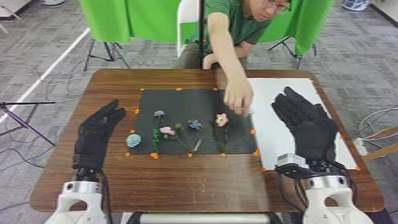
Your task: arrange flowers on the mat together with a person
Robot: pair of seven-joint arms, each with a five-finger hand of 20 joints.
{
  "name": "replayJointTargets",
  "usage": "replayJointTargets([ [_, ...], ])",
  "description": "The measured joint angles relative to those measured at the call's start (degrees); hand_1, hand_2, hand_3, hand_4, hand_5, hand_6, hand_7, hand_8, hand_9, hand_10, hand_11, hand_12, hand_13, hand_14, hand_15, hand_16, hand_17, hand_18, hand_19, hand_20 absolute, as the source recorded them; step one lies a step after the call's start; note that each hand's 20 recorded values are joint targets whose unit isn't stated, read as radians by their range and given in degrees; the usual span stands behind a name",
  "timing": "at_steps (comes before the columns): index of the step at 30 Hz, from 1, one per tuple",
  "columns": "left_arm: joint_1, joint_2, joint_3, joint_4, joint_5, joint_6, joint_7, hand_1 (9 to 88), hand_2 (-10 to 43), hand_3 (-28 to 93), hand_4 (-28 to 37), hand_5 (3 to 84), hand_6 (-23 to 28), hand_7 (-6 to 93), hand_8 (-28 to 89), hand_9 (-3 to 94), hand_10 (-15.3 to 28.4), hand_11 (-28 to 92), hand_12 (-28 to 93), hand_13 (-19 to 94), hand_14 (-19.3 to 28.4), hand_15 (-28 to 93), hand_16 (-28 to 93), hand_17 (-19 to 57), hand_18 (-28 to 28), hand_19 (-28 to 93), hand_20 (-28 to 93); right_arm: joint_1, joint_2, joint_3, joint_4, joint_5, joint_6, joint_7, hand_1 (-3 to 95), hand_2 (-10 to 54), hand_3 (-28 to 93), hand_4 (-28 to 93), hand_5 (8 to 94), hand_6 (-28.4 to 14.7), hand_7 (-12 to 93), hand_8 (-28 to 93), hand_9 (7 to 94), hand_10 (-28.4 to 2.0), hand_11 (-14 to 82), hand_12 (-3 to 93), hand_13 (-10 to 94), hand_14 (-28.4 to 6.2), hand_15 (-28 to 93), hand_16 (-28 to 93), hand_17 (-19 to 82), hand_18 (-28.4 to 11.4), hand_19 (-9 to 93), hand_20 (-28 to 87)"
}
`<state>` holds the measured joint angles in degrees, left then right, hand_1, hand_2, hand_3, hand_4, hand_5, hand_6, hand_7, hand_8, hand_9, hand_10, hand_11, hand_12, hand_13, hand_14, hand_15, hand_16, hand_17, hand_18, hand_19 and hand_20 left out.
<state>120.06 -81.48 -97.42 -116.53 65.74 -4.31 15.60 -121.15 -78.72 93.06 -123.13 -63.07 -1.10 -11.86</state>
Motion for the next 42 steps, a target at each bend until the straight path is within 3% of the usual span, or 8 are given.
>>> replayJointTargets([
  [16,-0.52,0.18,0.00,-0.10,-0.01,-0.44,-0.01,30.8,-6.7,64,-16.4,45.8,3.4,9.1,-5,45.0,12.5,16,15,35,14.8,10,0,10.2,9.2,2,19,0.03,-0.04,0.91,0.24,-0.49,-0.25,-0.02,6.4,8.4,77,-20,50.1,-3.2,10,-10,51.5,-16.1,6.5,9.9,37,-12.9,13,10,19,-9.6,1,25],
  [42,-0.99,-0.42,-0.01,-0.05,-0.01,-0.44,-0.04,30.7,-6.7,65,-16.5,45.8,3.3,9.1,-5,45.0,12.4,15,15,36,14.9,10,0,9.5,9.2,2,19,0.77,-0.58,1.33,0.67,-0.84,-0.72,0.98,7.2,9.1,76,-20,52.1,-2.8,11,-9,55.4,-16.5,7.1,12.8,42,-14.0,14,16,20,-11.5,1,27],
])
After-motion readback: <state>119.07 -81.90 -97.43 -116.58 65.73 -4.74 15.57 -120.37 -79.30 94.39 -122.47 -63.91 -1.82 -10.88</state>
